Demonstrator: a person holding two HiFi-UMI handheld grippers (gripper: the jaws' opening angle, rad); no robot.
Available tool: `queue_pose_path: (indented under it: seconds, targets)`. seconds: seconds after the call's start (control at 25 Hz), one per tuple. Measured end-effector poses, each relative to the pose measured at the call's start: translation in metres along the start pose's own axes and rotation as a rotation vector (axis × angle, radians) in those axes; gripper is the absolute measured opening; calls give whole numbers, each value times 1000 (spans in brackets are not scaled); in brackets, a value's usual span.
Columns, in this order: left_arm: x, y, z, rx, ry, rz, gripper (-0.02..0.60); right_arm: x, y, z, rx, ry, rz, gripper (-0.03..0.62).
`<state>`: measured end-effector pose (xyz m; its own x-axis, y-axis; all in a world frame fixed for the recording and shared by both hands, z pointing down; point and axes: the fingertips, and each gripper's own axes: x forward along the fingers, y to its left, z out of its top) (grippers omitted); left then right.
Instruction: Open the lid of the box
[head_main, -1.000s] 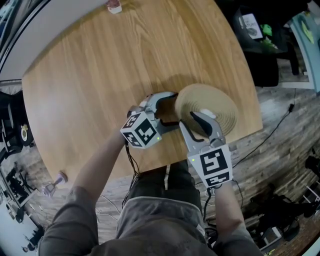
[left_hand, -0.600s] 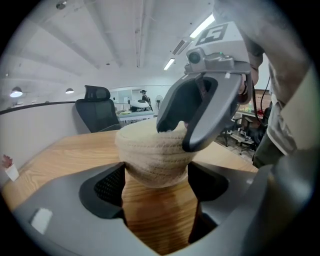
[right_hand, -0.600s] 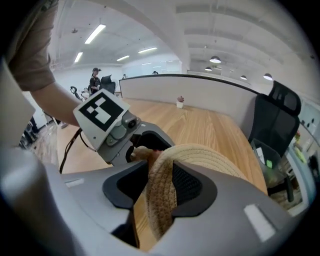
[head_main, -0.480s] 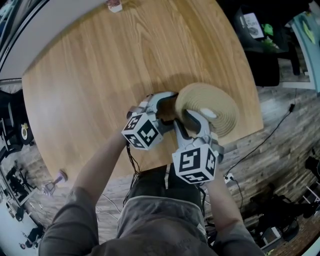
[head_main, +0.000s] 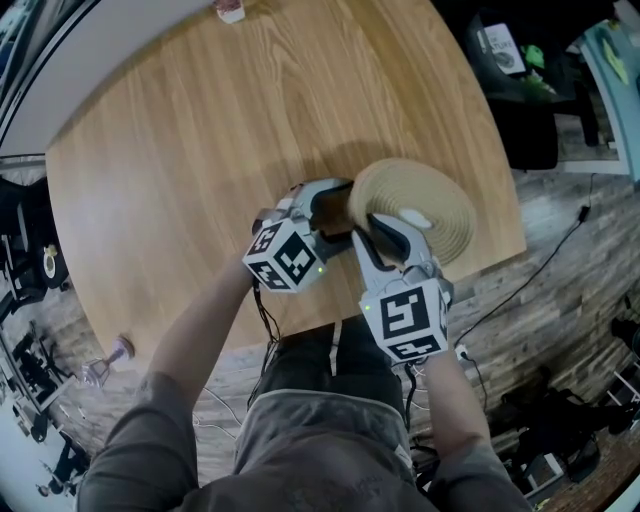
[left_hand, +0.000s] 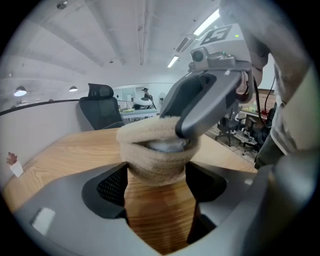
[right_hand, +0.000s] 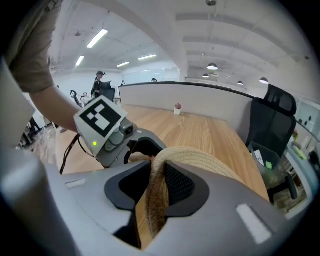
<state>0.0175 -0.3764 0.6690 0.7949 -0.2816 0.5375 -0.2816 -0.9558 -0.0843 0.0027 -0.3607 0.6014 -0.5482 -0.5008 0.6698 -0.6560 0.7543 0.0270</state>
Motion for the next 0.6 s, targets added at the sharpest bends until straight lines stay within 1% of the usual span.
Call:
queue_pose_path:
  seconds: [0.12, 0.24, 0.36, 0.48, 0.6]
  targets:
    - [1, 1, 0, -8, 9, 6, 359, -20, -8, 16, 67, -91, 7, 96]
    - [-1, 1, -1, -24, 16, 20, 346, -48, -20, 34, 133, -188, -33, 91]
    - [-2, 2, -3, -32, 34, 40, 319, -81, -43, 46, 230, -300, -72, 87]
    - [-4, 3, -6, -66, 56, 55, 289, -116, -74, 47, 406, -414, -113, 86]
    - [-7, 3, -7, -111, 67, 66, 267, -147, -106, 31, 602, -499, -168, 86]
